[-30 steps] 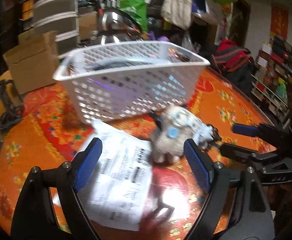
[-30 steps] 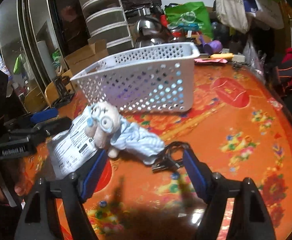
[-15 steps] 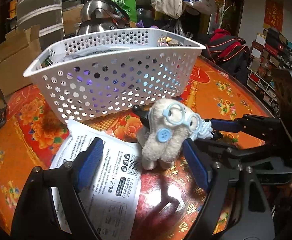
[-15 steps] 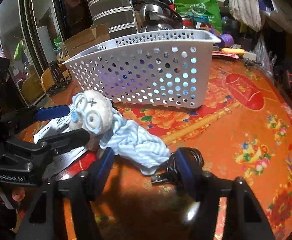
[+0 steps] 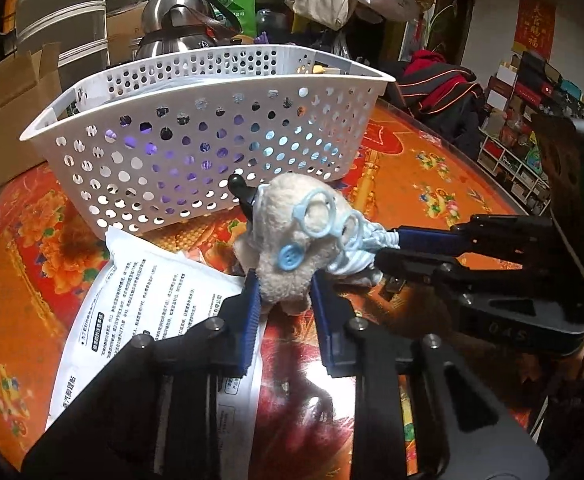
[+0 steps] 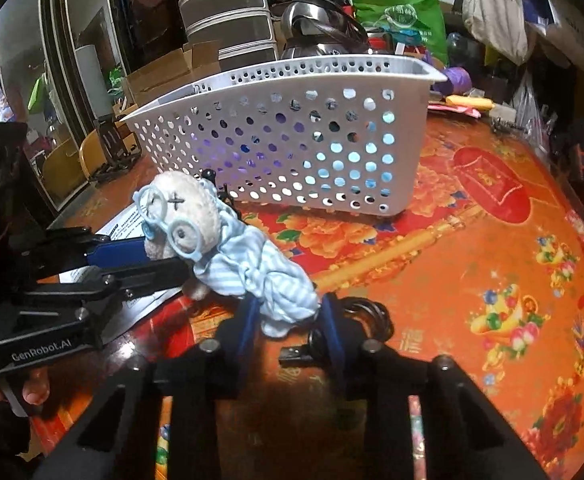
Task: Organize soft objects
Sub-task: 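Hold the plush toy with the left gripper while the right gripper regrasps its light blue cloth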
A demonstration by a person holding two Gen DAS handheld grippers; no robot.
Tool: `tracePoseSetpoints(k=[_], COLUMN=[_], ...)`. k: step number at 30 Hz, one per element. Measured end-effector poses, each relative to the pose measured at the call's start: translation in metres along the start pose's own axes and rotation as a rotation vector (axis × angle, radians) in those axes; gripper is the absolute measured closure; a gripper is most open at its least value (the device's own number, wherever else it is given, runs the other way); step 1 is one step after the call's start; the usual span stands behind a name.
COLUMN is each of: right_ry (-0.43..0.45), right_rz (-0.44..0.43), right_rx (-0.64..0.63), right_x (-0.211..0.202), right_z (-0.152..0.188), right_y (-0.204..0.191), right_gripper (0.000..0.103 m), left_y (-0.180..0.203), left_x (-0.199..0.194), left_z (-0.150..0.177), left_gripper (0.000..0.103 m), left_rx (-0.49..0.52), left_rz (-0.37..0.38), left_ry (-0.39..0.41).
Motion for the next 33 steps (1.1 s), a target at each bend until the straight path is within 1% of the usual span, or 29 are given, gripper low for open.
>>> tracePoseSetpoints(k=[2, 3, 4, 10, 15, 20, 23, 24, 26, 28, 30, 33], right_ry=[0.006, 0.009, 0.011, 0.010, 0.030, 0.042, 0.035, 0.045, 0.050, 0.037, 0.030, 0.032], right_rz=[0.023, 0.030, 0.040, 0.019, -0.014, -0.092, -0.078, -0.091, -0.093, -0.080, -0.085, -0.102], right_rx=[-0.018, -0.025, -0.031, -0.039, 0.011, 0.111, 0.135, 0.146, 0.139, 0.122, 0.127, 0.136], right_x=[-0.002, -0.003, -0.004, -0.006, -0.011, -0.015, -0.018, -0.021, -0.024, -0.024, -0.023, -0.021], right_z=[-0.001, -0.001, -0.001, 0.000, 0.001, 0.005, 0.007, 0.006, 0.006, 0.008, 0.010, 0.011], right_y=[-0.001, -0.002, -0.002, -0.005, -0.002, 0.002, 0.003, 0.002, -0.001, -0.004, -0.006, -0.007], right_gripper=[0.083, 0.103, 0.103, 0.103, 0.103, 0.103, 0.103, 0.102, 0.094, 0.073, 0.064, 0.063], left_y=[-0.001, -0.001, -0.002, -0.004, -0.005, -0.007, -0.012, -0.015, -0.019, -0.022, -0.023, -0.027], left_x=[-0.003, -0.004, -0.006, -0.009, -0.022, -0.020, -0.014, -0.013, -0.011, -0.012, -0.013, -0.012], left_z=[0.001, 0.002, 0.002, 0.007, 0.015, 0.034, 0.045, 0.048, 0.053, 0.055, 0.056, 0.059], left_gripper=[0.082, 0.082, 0.082, 0.083, 0.084, 0.084, 0.085, 0.085, 0.086, 0.086, 0.086, 0.086], left_rx=[-0.003, -0.007, -0.008, -0.007, -0.024, -0.030, -0.056, -0.069, -0.088, -0.101, -0.103, -0.109], left_rz=[0.007, 0.020, 0.020, 0.024, 0.042, 0.037, 0.040, 0.038, 0.045, 0.054, 0.055, 0.057], left_ry=[-0.001, -0.004, -0.002, -0.008, 0.005, -0.031, -0.072, -0.086, -0.100, -0.105, -0.105, -0.112])
Point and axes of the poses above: each gripper's, at about its wrist camera, not at the fingertips, and x roughly the way its jaws point, y to its right, z to its underside, the point moved 7 cm from there along x, roughly the way its jaws point, and after that the axes turned 15 degrees about -x, right-handed, at the moved point
